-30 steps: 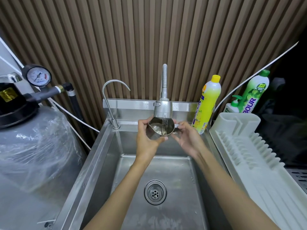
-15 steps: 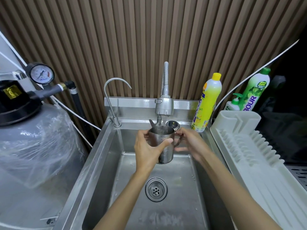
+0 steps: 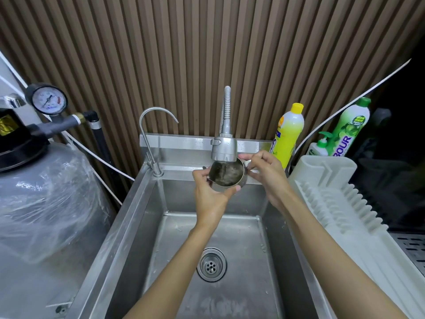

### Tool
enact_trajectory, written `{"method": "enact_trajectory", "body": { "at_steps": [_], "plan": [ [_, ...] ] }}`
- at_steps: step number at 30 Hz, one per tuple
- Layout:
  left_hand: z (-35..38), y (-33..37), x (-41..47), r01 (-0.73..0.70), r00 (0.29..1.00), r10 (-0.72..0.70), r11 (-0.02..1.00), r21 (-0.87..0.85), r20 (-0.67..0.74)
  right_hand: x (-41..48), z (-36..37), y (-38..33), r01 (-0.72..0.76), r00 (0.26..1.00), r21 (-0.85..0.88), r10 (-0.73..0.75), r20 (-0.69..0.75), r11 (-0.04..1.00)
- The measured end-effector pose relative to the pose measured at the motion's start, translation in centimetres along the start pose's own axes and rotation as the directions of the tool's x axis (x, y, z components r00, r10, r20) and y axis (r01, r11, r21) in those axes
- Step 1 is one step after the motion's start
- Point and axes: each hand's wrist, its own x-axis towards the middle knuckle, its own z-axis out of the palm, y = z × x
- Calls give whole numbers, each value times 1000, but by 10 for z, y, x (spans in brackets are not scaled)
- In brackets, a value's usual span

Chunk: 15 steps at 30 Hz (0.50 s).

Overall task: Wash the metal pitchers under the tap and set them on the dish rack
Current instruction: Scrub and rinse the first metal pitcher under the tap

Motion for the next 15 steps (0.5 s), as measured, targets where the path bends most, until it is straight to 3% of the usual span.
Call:
{"method": "enact_trajectory", "body": {
  "at_steps": [4, 8, 11, 15],
  "plan": [
    [-13, 11, -1, -179, 983, 182, 968, 174, 1, 10, 11, 19, -234, 969, 298, 197, 149, 926],
    [-27, 11, 0, -286, 958, 276, 905, 314, 79, 8, 26, 42, -352, 934, 450, 279, 223, 821],
    [-35, 15, -1, -266, 964, 254, 873, 409, 84, 5, 28, 55, -413, 907, 406, 332, 257, 815],
    [-38, 13, -2, -117, 992, 124, 893, 435, 13, -1, 16, 52, -397, 905, 158, 356, 232, 904]
  ]
}}
